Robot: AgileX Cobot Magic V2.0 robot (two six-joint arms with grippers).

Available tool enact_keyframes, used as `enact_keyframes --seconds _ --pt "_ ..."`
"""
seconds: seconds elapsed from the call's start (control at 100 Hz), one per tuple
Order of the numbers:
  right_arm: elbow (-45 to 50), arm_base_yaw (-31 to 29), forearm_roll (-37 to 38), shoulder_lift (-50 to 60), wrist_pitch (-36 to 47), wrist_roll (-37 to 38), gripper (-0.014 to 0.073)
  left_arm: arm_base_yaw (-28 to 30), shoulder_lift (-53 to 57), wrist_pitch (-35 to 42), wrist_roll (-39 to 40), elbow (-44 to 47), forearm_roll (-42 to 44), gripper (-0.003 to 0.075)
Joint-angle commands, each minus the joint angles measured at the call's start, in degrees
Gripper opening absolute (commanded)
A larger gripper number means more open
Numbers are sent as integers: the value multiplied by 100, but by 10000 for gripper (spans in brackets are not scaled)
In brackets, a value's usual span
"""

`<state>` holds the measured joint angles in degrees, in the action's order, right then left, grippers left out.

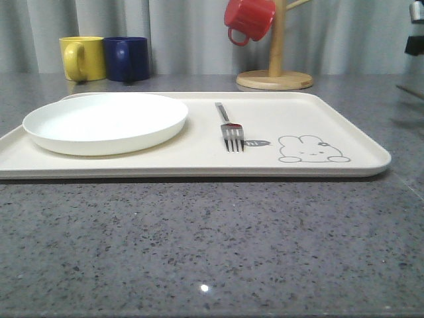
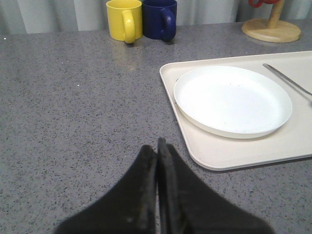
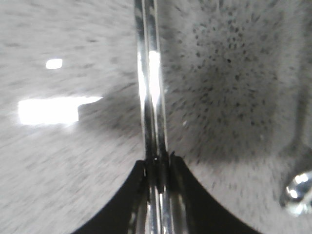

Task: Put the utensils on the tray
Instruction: 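Grasp the chopsticks and lay them on the tray beside the fork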

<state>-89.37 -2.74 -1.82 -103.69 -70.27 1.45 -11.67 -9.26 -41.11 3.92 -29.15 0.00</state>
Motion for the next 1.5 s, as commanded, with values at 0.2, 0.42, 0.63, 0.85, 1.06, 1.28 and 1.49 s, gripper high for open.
enact_keyframes --seconds 0.2,0.42,0.63,0.85,1.06,1.28,1.49 --pt "-166 1080 -18 1104 60 -45 -68 -30 -75 411 48 -141 0 -19" --pt "-166 2111 -18 1020 212 582 -67 -30 -75 411 48 -141 0 -19" --pt "-166 2687 -20 652 505 1781 -67 -30 -75 411 48 -141 0 -19" --pt "-166 2839 -360 179 1003 2529 -67 -30 -75 411 48 -141 0 -19" --pt "-166 2839 -411 -124 1077 2603 -67 -30 -75 411 48 -141 0 -19" --pt "-166 2839 -387 -130 1084 2603 36 -30 -75 411 48 -141 0 -19" --pt "-166 2839 -363 -114 1147 2603 398 -30 -75 411 48 -141 0 -19"
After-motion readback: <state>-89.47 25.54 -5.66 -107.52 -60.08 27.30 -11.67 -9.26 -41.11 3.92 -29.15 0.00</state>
